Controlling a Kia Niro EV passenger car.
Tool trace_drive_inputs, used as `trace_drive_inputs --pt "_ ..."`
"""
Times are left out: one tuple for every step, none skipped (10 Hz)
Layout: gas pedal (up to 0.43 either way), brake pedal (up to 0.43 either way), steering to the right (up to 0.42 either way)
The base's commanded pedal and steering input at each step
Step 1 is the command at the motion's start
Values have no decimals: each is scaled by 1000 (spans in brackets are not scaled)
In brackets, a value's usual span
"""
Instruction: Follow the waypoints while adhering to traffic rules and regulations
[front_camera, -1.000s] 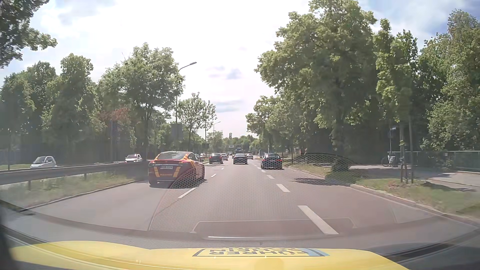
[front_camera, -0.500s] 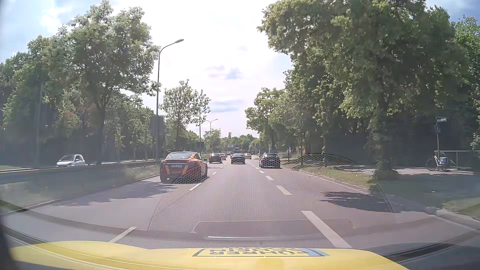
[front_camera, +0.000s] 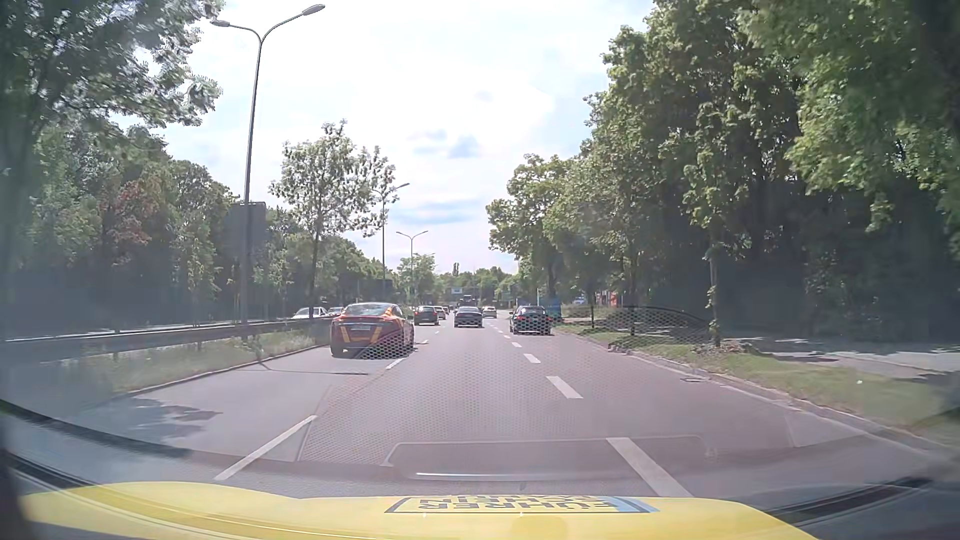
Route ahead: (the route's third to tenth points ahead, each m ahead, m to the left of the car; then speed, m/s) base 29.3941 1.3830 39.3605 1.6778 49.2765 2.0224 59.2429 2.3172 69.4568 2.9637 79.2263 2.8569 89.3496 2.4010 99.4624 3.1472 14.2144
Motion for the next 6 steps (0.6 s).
trace_drive_inputs --pt "169 0 3" --pt "169 0 2" --pt "169 0 1" --pt "169 0 -3" --pt "169 0 -5" --pt "169 0 -5"
